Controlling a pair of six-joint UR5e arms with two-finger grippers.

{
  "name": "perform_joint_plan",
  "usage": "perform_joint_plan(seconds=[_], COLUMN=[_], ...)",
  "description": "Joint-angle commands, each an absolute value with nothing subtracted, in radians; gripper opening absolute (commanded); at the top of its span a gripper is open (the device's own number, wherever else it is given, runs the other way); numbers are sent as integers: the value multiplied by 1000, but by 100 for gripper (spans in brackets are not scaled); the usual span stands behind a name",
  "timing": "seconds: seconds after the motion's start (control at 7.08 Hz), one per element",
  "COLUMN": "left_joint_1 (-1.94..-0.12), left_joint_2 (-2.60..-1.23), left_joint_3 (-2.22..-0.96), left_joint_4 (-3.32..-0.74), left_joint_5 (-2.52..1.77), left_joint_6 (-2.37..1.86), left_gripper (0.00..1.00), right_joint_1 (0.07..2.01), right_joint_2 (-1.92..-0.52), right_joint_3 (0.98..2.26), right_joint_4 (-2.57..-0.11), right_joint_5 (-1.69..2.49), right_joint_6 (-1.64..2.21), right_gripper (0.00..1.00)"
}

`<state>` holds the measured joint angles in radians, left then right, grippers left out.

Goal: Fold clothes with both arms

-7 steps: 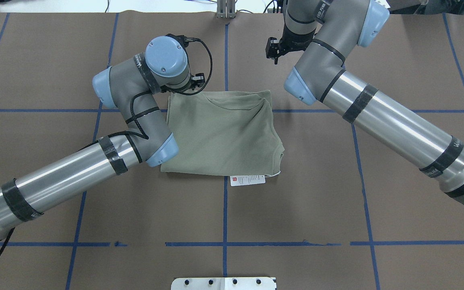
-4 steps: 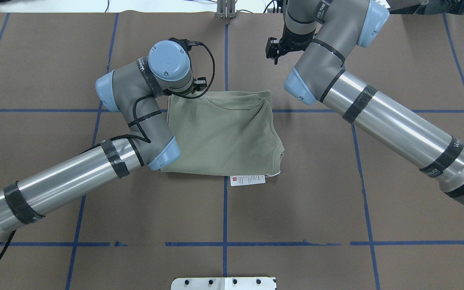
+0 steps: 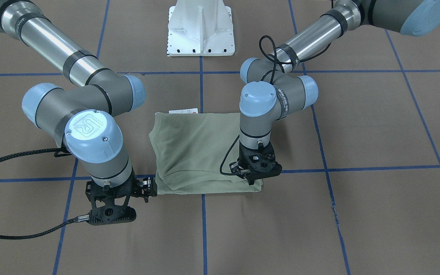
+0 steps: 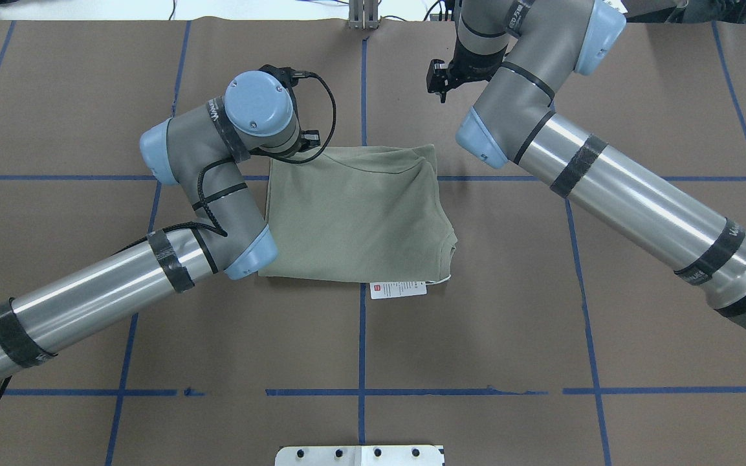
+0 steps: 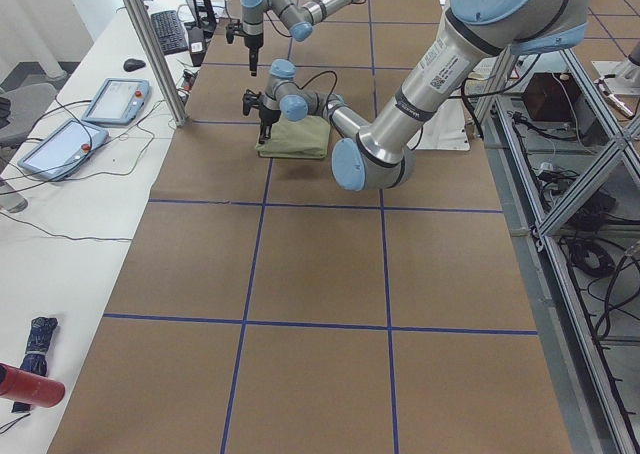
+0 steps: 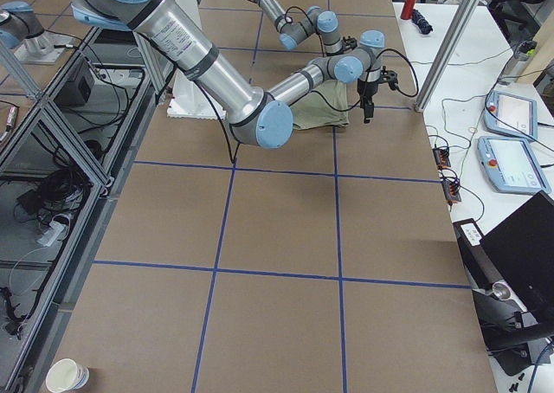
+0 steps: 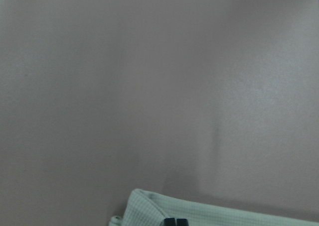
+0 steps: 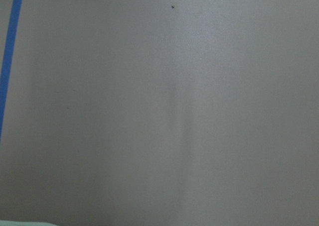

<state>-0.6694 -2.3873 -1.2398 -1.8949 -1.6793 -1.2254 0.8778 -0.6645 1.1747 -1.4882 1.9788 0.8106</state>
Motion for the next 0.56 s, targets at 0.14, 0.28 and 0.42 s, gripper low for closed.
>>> perform_joint_plan(seconds=[0.14, 0.28, 0.42], left_joint_1=[-683, -684, -687], left_joint_2=[-2361, -2361, -2361], left_joint_3=[-1264, -1264, -1262], left_joint_4=[-1887, -1887, -1890], left_joint_5=[-1677, -1677, -1675], left_joint_6=[-1155, -1154, -1152], left_gripper=[0, 0, 0], right_joint_1=[879, 877, 879], right_joint_2=[-666, -670, -670], right_joint_3=[1180, 1180, 1180], right_joint_4=[-1489, -1489, -1489], right_joint_5=[1977, 1979, 1979], right_joint_6=[811, 810, 810], right_gripper=[100, 100, 100])
